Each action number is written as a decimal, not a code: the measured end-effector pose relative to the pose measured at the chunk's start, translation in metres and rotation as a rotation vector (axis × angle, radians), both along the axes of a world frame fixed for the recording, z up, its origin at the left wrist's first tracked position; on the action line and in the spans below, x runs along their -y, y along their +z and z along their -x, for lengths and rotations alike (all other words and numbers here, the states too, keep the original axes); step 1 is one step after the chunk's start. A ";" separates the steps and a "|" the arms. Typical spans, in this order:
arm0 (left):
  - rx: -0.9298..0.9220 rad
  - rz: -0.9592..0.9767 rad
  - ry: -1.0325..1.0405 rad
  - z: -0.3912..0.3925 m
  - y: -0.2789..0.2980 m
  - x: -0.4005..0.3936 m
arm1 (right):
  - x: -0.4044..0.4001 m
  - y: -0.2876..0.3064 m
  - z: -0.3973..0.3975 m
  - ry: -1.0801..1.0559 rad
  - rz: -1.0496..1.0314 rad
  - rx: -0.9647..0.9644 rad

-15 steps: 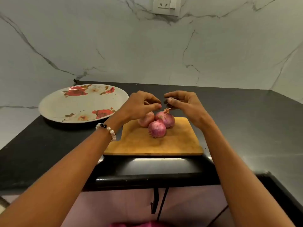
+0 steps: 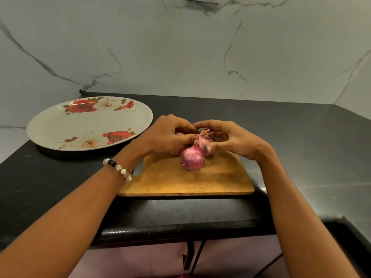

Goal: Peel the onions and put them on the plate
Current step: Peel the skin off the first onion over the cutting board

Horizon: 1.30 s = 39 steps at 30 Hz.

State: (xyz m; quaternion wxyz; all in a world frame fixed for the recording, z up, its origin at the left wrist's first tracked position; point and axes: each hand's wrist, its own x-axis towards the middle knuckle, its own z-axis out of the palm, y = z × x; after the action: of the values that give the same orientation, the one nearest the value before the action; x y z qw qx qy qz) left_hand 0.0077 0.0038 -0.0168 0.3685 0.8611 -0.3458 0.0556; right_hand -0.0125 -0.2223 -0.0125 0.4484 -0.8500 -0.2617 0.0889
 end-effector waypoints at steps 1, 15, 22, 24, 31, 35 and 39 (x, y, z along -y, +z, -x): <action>-0.006 0.006 0.001 0.000 0.000 0.000 | 0.002 0.000 0.000 0.019 0.002 -0.026; 0.108 0.173 0.041 0.005 0.000 0.006 | -0.002 -0.007 -0.001 -0.115 -0.046 0.170; 0.099 0.315 0.049 0.010 0.003 0.012 | -0.002 -0.009 -0.007 -0.230 -0.131 0.269; 0.094 0.317 0.053 0.011 0.002 0.013 | -0.004 -0.010 -0.007 -0.207 -0.108 0.270; 0.123 0.289 0.086 0.011 0.003 0.011 | -0.008 -0.009 -0.005 -0.163 -0.066 0.290; 0.141 0.279 0.092 0.007 0.001 0.010 | -0.009 -0.010 -0.006 -0.144 -0.052 0.305; 0.186 0.241 0.096 0.003 -0.001 0.009 | -0.009 -0.012 -0.008 -0.144 -0.016 0.319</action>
State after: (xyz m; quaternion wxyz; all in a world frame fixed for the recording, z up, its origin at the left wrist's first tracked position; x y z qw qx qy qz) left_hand 0.0045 -0.0055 -0.0182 0.4323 0.8174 -0.3278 0.1934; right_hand -0.0048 -0.2134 -0.0244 0.4133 -0.8663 -0.2686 -0.0814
